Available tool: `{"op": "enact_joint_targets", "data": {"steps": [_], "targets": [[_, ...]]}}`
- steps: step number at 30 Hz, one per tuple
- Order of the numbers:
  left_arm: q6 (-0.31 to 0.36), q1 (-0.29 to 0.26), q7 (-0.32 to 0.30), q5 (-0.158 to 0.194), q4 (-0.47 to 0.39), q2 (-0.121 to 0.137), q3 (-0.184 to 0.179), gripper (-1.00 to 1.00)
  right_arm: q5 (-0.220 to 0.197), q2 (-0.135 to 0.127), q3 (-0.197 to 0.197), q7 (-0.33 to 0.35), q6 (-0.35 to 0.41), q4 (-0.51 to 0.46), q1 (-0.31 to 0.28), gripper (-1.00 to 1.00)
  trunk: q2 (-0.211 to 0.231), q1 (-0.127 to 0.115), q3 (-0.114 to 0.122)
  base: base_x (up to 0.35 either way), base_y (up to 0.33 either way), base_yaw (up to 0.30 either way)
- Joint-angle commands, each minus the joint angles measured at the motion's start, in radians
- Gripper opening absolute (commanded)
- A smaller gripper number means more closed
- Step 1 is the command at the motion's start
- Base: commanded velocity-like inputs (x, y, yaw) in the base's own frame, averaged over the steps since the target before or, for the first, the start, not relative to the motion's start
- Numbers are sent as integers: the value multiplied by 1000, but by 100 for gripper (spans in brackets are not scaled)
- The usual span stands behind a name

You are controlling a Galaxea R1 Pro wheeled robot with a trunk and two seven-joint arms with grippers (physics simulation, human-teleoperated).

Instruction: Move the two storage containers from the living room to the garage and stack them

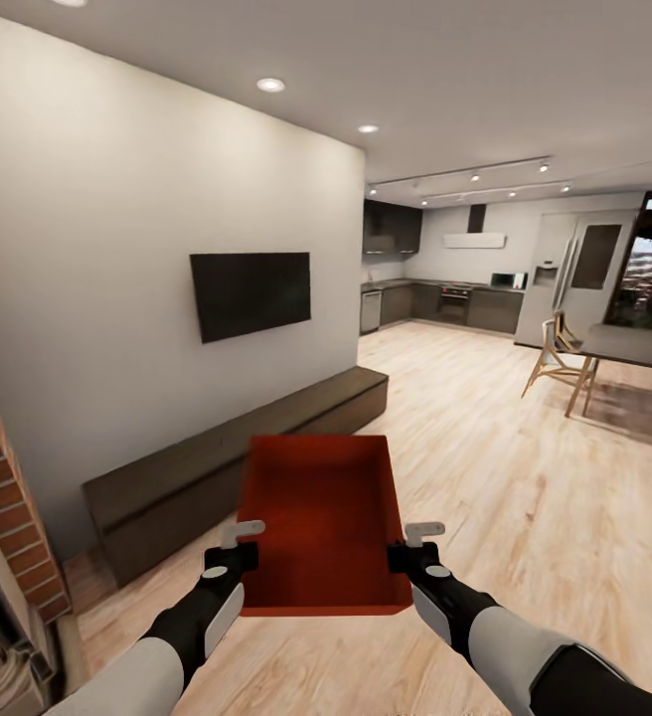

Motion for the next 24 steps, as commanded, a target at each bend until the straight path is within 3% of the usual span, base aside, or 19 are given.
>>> {"op": "enact_joint_targets", "data": {"steps": [1,24], "targets": [[-37,0,18,-13,-4,-1,-1,-100,-21,10,-12,-32,-7,5,0,-100,-1,0,0,0,0,-290],[-37,0,18,-13,-4,-1,-2,-100,-21,10,-12,-32,-7,5,0,-100,-1,0,0,0,0,-290]]}}
